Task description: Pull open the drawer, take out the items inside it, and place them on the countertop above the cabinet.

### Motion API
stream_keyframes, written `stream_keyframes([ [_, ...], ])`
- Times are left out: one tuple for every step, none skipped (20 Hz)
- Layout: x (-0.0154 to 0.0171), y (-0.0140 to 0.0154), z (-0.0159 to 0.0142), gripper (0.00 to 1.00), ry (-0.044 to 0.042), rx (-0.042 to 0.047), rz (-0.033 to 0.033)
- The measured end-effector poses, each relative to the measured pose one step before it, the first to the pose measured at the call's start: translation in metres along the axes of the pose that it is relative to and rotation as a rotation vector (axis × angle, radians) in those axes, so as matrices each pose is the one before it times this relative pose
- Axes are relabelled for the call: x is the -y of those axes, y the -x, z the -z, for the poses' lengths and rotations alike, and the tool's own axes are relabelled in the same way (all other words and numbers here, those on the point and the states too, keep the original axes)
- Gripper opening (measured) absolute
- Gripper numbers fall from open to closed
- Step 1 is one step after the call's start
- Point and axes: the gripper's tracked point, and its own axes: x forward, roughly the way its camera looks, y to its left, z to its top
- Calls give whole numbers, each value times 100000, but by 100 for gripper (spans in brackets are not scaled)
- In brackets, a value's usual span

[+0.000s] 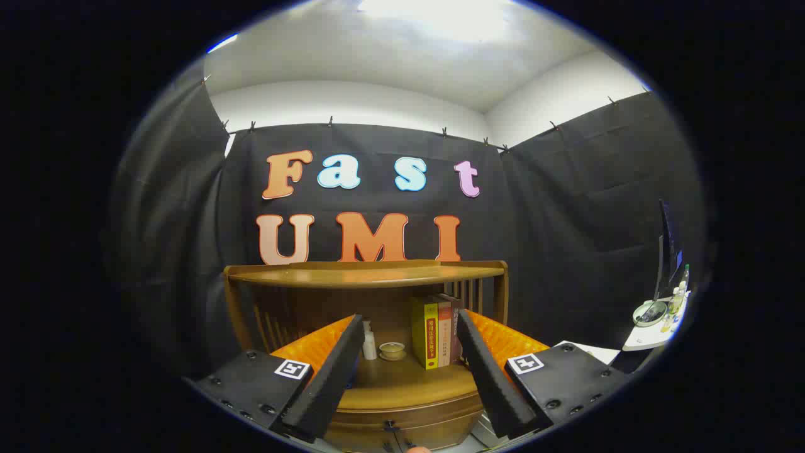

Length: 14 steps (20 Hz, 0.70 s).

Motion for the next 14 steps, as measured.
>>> stream_keyframes([
  [38, -258, 650, 99, -705, -1508, 251],
  [607, -131, 206, 99, -853, -896, 955],
  [280, -34, -103, 98, -1284, 72, 623],
  [120, 68, -369, 98, -1105, 702, 519],
  [-47, 45, -344, 98, -365, 921, 100],
  [-200, 39, -79, 98, 783, 350, -402],
  [-202, -51, -34, 98, 1483, 54, -482],
  [56, 19, -33, 98, 1488, 275, -174],
  [8, -7, -319, 98, 772, 768, 282],
  [-114, 32, -632, 98, 232, 857, -49],
  [-339, 10, -385, 98, -47, 806, -443],
  [-220, -42, -103, 98, -181, 454, -327],
  [-187, -41, 33, 98, -137, -60, -345],
  [-213, -65, 264, 98, -9, -496, -566],
])
